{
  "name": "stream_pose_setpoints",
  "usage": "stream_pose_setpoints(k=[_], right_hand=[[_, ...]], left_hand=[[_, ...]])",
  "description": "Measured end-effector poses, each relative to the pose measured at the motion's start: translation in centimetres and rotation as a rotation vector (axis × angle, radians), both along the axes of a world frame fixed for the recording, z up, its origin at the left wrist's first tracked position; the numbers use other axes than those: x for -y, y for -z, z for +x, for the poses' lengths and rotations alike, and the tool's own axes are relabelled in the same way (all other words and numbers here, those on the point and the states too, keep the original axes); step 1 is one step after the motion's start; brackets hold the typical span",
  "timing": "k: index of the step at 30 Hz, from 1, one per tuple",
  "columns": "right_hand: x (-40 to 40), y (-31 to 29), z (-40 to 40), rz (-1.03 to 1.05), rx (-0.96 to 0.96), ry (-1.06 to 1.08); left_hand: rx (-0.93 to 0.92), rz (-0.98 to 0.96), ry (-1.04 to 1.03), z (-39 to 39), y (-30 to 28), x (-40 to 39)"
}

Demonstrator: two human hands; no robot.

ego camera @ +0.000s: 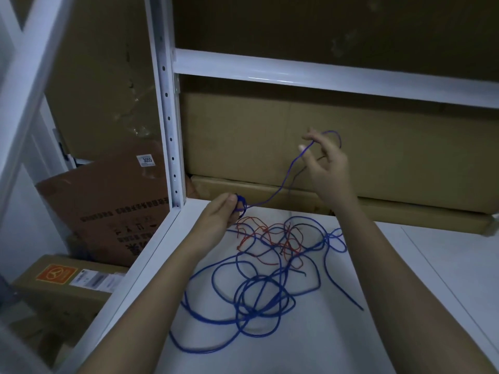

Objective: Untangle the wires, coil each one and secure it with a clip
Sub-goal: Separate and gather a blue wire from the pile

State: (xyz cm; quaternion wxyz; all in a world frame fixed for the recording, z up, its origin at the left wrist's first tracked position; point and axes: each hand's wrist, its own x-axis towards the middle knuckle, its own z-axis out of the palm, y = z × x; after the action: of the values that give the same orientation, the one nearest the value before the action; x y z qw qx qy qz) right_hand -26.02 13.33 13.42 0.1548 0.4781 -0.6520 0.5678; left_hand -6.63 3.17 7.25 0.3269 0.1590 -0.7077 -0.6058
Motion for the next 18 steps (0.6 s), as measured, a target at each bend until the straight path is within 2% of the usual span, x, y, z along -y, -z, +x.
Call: stream_pose_setpoints(k=[1,5,7,9,12,14,15,18], right_hand=[[-0.1,0.3,-0.2,0.109,-0.01,0.044],[-0.8,5.6,-2.2,0.761,-0.06,0.286],[-1.4,8.0,-2.3,0.949,0.051,0.2],[-1.9,9.7,-1.3,1.086,-0.016,0.091],[-2.4,10.4,2.6,0.884,-0.082,-0.092],[-2.8,10.1,5.6,0.775,-0.028,-0.229],[-3.0,10.2,6.6,0.743,0.04,-0.304],[-3.6,11.1,8.7,0.598,0.408,-0.502]], left_hand=[[0.012,0.01,0.004,0.0,0.1,-0.1],[0.045,0.028,0.063,0.1,0.6,-0.4],[0.07,0.023,0.089,0.2,1.0,-0.2],[0.104,0.019,0.081,0.2,1.4,0.0],[0.113,0.03,0.04,-0.1,1.9,-0.3],[0.104,0.055,0.002,-0.4,2.0,-0.5],[0.097,0.051,-0.01,-0.5,2.1,-0.6],[0.111,-0.008,-0.039,-0.6,2.5,-0.7]])
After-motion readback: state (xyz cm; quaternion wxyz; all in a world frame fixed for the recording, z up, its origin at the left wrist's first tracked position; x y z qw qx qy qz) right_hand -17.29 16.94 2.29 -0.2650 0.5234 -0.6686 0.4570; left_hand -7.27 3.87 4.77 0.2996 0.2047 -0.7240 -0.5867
